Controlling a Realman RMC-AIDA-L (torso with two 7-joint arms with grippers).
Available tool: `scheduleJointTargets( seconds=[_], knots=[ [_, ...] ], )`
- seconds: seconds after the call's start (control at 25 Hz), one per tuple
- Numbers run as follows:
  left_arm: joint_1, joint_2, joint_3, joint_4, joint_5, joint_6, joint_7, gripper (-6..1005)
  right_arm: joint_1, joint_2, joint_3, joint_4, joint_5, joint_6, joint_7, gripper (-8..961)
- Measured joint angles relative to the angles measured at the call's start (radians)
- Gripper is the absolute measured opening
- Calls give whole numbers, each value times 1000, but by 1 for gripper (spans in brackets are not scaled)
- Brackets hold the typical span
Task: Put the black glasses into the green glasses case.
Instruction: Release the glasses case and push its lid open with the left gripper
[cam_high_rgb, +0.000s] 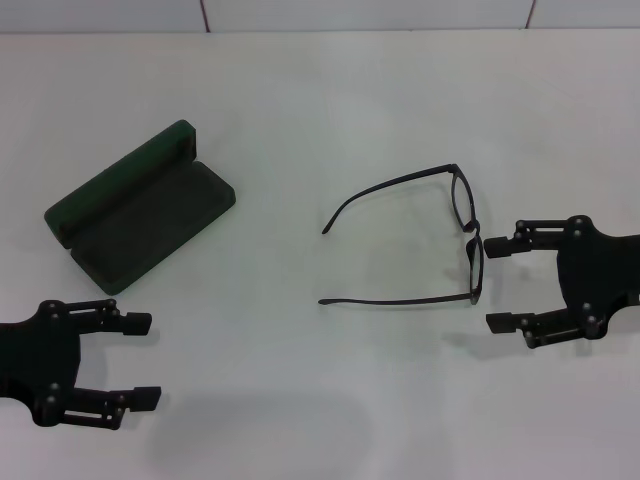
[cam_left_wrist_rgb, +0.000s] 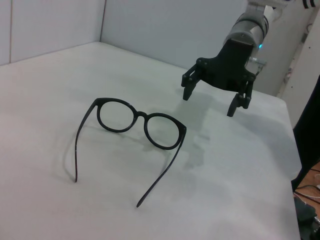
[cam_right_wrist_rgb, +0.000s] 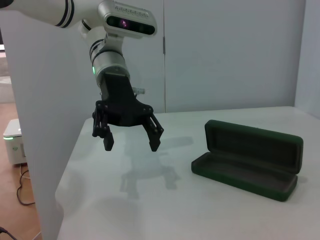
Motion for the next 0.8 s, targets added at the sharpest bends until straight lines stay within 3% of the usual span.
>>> scheduleJointTargets(
  seconds=[0.6, 0.8],
  knots=[
    [-7, -2, 0, -1, -1, -1, -48, 855, 2, 4, 5, 0, -19, 1, 5, 797],
    [-59, 4, -44, 2, 1, 0, -265, 854, 2, 5, 5, 0, -19, 1, 5, 798]
  ],
)
